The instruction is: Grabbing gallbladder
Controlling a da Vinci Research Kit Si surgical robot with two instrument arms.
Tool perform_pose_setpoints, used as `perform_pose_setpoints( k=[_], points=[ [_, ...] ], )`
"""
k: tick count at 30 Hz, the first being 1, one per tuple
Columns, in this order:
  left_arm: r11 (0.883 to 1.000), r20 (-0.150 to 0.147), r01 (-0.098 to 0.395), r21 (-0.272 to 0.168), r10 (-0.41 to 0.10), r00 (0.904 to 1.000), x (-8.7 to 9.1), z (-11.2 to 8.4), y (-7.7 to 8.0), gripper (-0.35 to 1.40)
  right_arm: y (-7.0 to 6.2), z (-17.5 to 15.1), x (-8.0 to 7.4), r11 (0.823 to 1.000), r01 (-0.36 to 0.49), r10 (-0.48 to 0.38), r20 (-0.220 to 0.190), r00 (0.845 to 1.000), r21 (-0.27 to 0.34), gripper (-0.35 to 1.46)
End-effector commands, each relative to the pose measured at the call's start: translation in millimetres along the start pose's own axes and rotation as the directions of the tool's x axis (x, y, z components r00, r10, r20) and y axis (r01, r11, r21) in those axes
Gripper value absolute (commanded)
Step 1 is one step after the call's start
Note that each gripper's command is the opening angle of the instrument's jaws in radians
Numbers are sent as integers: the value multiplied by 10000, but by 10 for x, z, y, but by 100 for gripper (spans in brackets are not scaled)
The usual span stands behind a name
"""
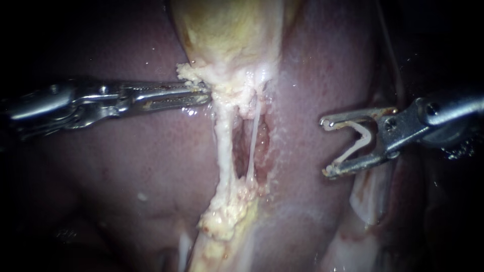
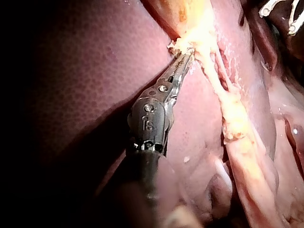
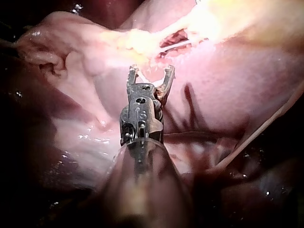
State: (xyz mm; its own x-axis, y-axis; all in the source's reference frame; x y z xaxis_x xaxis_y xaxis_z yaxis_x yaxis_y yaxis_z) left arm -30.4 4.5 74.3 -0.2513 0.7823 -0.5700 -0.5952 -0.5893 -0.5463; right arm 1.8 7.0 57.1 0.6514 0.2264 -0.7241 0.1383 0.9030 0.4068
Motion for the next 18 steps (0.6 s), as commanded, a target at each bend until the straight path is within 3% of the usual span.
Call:
perform_pose_setpoints(
  k=[1, 2, 3, 5, 8, 13, 18],
  points=[
    [9999, 27, -114, -128, 115, 9999, 2, -4, 1, -35, 0, 0, 0, 10000, 1, -1, -1, 10000, -3, 50],
    [9989, 71, -409, -232, 410, 9991, 2, -7, 1, -35, 0, 0, 0, 10000, 2, -2, -2, 10000, -2, 50],
    [9970, 79, -701, -338, 704, 9975, 2, -10, 3, -15, 0, 0, -1, 10000, 3, -3, -2, 10000, -2, 50],
    [9954, 87, -834, -466, 839, 9964, 0, -19, 7, 15, 0, -1, -1, 10000, 4, -4, -2, 10000, 0, 50],
    [9914, 84, -1204, -519, 1210, 9926, -5, -35, 11, 52, 0, -1, -1, 10000, 7, -7, -2, 10000, 3, 50],
    [9907, 112, -1208, -632, 1217, 9925, -7, -64, 10, 83, -1, -1, -1, 10000, 10, -10, -3, 10000, 6, 50],
    [9894, 144, -1258, -729, 1272, 9918, 5, -78, 7, 91, -1, -1, -1, 10000, -48, 48, -2, 10000, 6, 50]
  ],
)
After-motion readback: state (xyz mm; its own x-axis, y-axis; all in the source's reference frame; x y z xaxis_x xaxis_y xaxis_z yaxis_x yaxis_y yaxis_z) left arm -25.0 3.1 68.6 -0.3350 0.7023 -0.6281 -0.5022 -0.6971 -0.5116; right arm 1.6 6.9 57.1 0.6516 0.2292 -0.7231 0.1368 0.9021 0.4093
